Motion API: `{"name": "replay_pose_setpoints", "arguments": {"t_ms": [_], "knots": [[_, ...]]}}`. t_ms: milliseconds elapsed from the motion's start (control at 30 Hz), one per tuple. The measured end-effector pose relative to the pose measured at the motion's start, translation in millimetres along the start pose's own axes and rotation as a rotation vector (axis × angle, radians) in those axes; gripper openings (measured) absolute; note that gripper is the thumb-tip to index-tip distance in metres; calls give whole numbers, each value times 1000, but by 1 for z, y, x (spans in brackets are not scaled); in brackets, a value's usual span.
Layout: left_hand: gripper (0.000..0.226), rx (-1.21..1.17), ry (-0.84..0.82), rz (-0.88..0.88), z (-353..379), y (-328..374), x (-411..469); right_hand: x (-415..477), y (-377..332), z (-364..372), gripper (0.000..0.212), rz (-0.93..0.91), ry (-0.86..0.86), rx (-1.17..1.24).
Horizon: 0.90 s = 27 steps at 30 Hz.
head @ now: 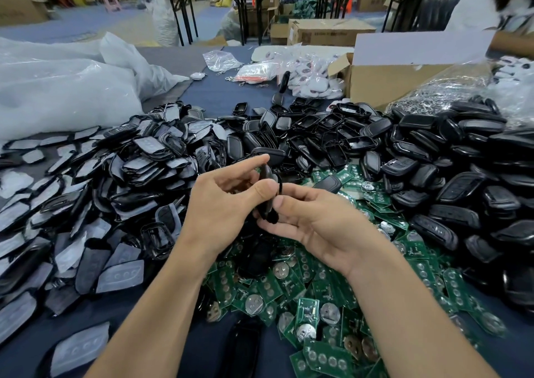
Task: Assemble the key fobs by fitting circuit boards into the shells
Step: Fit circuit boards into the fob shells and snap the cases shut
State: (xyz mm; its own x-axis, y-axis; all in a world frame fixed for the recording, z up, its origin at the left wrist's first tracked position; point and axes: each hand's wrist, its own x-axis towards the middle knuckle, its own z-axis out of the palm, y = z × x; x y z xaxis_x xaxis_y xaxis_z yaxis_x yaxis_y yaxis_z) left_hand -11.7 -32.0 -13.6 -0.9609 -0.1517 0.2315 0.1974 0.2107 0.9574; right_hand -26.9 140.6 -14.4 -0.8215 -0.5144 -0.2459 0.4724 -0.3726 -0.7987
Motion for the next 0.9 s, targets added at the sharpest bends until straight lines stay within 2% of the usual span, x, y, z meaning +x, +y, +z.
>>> {"name": "replay_pose_setpoints", "arguments": {"t_ms": [100, 300, 433, 533, 667, 767, 833, 900], "knots": [[50, 31, 62, -16, -2, 0, 1, 0, 1, 3, 23, 25, 2, 17], [34, -62, 87, -77, -6, 2, 1, 0, 1, 8, 23, 51, 45, 10], [33, -329, 50, -219, -12, 7, 2, 0, 0, 7, 20, 40, 87, 38], [21, -518, 47, -325, -18, 9, 5, -1, -1, 4, 19, -2, 103, 1], [34, -735, 60, -483, -23, 11, 6, 1, -1, 0, 20, -72, 122, -100], [41, -832, -67, -575, -25, 12, 6, 1, 0, -1, 23, -97, 117, -167], [39, -828, -142, -592, -23, 12, 5, 1, 1, -1, 25, -113, 127, -242], [46, -726, -159, -545, -19, 9, 5, 0, 2, -1, 25, -129, 148, -325]]}}
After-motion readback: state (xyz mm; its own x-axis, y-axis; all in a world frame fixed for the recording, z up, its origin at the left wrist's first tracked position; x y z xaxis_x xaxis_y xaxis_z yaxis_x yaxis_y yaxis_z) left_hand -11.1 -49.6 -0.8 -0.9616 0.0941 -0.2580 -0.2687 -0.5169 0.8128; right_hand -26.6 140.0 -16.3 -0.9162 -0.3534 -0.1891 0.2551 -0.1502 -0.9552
